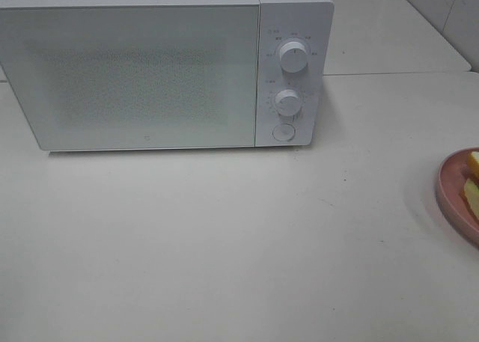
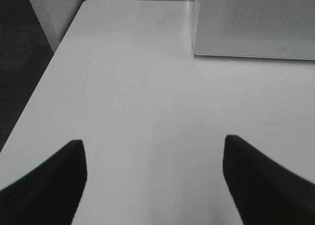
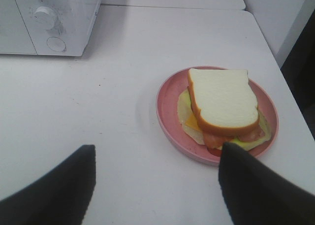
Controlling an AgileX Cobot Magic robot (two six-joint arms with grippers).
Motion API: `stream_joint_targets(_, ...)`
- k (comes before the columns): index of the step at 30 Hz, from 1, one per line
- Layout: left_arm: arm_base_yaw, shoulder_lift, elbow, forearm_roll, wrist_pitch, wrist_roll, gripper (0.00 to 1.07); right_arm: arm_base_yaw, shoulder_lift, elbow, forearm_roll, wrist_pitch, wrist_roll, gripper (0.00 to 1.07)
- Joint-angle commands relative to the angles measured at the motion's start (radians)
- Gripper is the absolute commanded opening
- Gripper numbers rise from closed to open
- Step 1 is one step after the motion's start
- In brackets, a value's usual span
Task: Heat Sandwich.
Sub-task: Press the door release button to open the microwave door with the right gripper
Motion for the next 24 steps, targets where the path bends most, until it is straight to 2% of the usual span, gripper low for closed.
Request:
stream_joint_targets(1, 0.001, -0.017, 0.003, 0.006, -0.018, -0.001, 0.74, 0.001, -0.022, 0.005, -0.008, -0.011, 0.005, 0.68)
stream_joint_targets(24, 0.001, -0.017, 0.003, 0.006, -0.018, -0.001, 0.74, 0.001, -0.022, 0.005, -0.007, -0.011, 0.004, 0.68)
